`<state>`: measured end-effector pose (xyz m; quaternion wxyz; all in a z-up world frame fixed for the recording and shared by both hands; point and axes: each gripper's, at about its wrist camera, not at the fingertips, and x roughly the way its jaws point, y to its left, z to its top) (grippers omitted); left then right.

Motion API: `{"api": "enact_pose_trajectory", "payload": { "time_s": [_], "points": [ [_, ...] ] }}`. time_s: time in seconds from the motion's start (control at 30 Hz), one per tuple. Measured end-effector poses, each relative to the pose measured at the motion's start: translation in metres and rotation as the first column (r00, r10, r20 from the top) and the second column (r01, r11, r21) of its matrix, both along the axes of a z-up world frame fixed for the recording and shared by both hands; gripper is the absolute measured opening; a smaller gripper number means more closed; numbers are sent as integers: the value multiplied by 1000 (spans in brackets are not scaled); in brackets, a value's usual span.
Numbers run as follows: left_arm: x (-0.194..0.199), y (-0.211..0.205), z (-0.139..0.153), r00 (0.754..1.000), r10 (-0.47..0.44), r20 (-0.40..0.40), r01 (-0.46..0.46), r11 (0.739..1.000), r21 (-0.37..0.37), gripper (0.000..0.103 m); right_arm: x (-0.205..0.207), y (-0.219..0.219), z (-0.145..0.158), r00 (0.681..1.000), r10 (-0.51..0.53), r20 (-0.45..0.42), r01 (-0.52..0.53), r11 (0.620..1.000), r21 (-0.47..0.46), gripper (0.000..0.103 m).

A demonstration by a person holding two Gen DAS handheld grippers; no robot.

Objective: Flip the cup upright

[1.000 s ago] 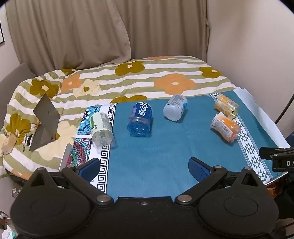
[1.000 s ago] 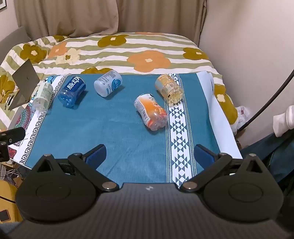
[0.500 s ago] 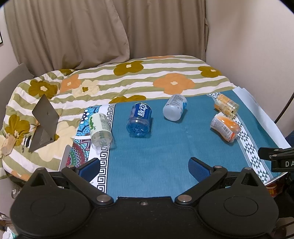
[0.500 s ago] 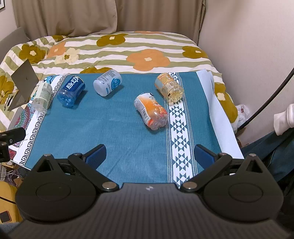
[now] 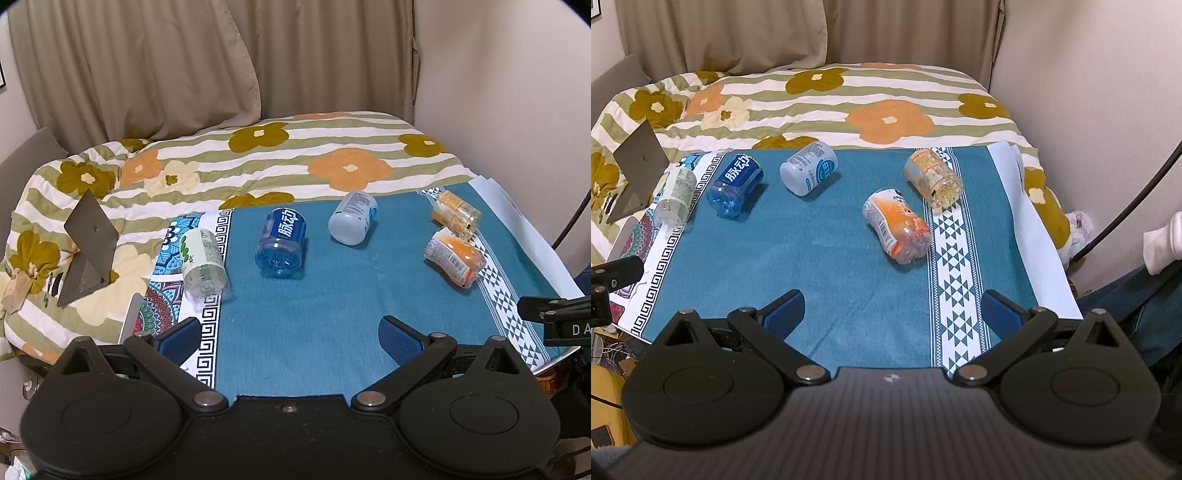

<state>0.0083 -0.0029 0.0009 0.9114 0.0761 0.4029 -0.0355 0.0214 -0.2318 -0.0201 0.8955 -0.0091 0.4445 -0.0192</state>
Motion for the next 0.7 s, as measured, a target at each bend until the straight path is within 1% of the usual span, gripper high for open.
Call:
{"api": "enact_pose_trajectory", "payload": {
  "time_s": [0.7],
  "points": [
    [4,0,0,1000,-2,-4,2,1000,-5,103,1,0,-1,1000,-2,-2,2,1000,1,103]
  ]
}}
